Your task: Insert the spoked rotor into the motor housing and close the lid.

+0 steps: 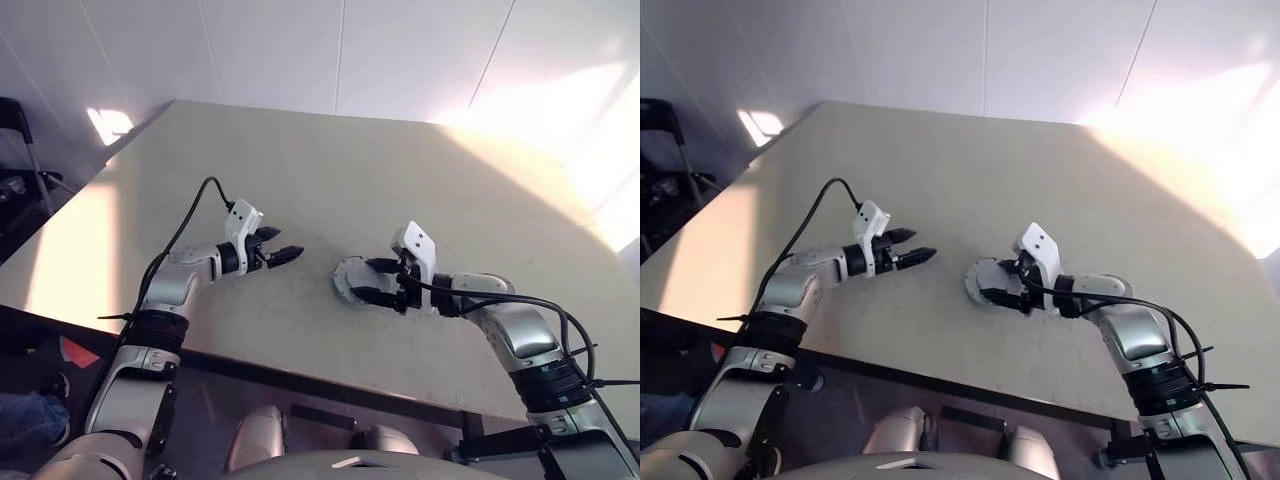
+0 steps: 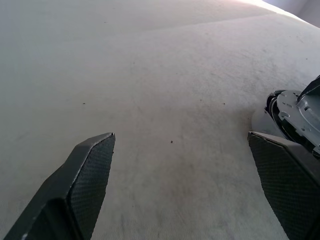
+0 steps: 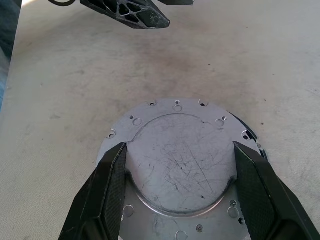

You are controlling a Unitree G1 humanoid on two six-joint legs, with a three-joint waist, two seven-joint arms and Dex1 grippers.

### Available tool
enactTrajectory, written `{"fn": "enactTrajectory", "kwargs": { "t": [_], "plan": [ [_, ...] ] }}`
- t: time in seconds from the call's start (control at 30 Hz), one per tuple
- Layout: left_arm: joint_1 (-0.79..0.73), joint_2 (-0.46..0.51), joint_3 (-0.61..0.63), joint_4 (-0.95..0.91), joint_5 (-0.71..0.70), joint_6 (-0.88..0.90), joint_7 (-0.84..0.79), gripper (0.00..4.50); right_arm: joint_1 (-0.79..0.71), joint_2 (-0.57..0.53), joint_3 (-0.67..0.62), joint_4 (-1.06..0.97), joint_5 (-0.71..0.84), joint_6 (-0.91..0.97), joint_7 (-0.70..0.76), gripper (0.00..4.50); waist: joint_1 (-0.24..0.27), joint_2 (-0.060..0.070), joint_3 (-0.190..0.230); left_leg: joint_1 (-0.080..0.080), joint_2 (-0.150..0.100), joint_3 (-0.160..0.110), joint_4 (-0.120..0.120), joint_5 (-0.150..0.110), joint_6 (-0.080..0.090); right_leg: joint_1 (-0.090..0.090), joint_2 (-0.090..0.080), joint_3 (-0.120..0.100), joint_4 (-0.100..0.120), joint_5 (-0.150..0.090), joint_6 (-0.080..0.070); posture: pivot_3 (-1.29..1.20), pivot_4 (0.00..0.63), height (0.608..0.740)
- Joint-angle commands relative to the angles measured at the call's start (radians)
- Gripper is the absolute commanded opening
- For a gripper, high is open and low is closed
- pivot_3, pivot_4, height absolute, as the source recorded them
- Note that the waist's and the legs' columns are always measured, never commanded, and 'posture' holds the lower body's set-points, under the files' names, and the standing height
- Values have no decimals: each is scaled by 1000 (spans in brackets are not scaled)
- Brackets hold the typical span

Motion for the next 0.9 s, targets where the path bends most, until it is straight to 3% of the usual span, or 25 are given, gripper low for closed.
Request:
{"fn": "enactTrajectory", "kwargs": {
  "t": [0.03,0.9],
  "plan": [
    [-9,10,3,-22,3,-22,-7,4500,-23,-4,-24,1,-13,-23,-18,3097,0,0,0,0,0,0,0,0,0,0,0,0,0,0,0,0,0,740],
    [-6,14,-4,-13,22,-40,-10,4500,-79,69,-16,112,-74,18,-132,3097,-17,0,0,10,1,0,0,2,-4,7,0,0,1,1,-1,0,0,740]
  ]
}}
